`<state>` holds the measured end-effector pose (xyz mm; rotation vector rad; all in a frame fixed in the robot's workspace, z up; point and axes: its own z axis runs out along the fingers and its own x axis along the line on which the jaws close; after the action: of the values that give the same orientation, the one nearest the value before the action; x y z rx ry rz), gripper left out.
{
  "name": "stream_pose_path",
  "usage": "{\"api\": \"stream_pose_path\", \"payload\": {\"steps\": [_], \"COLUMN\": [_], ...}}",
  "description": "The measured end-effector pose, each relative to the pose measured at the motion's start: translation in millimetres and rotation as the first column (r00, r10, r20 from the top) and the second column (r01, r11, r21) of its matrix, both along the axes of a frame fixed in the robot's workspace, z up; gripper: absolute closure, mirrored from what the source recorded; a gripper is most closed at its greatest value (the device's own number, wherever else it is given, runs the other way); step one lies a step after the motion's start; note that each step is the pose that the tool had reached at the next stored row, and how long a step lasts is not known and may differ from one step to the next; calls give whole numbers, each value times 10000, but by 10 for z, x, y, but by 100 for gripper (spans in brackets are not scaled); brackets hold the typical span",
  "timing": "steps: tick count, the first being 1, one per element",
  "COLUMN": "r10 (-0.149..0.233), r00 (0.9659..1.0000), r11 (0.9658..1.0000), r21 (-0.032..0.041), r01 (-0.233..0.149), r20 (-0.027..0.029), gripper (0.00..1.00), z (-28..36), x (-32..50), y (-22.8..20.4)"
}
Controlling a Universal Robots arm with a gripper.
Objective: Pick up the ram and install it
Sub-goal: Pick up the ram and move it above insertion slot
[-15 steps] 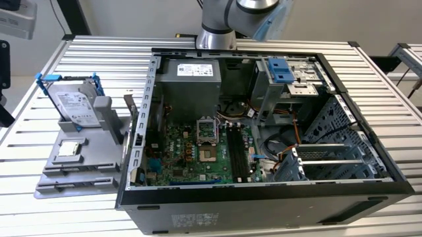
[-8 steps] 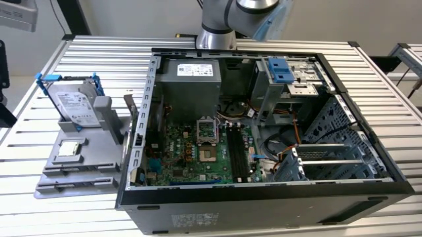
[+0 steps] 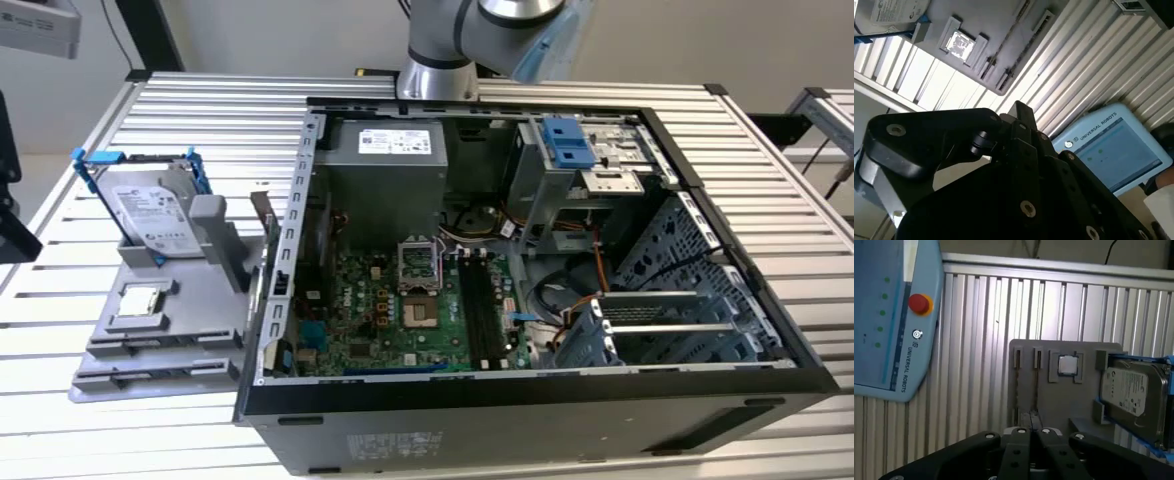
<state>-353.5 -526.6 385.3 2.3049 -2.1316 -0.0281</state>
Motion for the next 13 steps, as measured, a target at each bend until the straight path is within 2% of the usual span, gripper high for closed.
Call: {"api": "stream_pose_path", "payload": {"steps": [8,9,13], "r10": [170,184,240], "r00": [9999,9998,9997], "r11": [9999,9998,9997], "r21": [-1,-1,-1], "r01": [-170,-184,-240], "r20": [0,0,1], "gripper": [100,0,0], "z": [-12,-12,-12], "x": [0,0,0], "y": [0,0,0]}}
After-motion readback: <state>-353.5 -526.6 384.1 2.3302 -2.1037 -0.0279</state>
